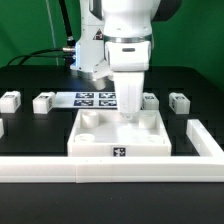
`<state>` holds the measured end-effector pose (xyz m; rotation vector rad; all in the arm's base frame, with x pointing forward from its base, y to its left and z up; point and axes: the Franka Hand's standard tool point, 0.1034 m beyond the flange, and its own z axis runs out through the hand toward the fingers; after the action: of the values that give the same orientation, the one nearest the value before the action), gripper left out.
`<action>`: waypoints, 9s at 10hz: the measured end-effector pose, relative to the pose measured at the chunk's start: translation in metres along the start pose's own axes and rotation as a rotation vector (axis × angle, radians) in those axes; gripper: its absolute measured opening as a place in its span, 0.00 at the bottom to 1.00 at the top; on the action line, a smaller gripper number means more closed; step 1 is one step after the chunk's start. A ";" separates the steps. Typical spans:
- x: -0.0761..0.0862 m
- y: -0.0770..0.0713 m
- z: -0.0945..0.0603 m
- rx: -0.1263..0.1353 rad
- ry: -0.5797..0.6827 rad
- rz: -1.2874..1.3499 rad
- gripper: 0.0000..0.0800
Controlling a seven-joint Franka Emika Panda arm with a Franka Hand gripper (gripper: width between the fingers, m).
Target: Assemble square table
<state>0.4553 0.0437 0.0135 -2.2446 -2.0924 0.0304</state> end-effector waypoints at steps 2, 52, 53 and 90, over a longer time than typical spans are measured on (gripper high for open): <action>0.019 0.008 0.000 -0.008 0.001 -0.041 0.08; 0.119 -0.071 -0.027 0.147 -0.174 1.418 0.81; 0.120 -0.068 -0.026 0.174 -0.209 1.418 0.81; 0.106 -0.043 -0.032 0.544 -0.588 1.342 0.36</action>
Offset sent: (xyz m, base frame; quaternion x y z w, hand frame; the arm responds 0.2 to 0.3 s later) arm 0.0000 0.0000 0.0000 0.0000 0.0000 0.0000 1.0000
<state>0.4218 0.1506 0.0523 -2.8555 -0.1514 1.2104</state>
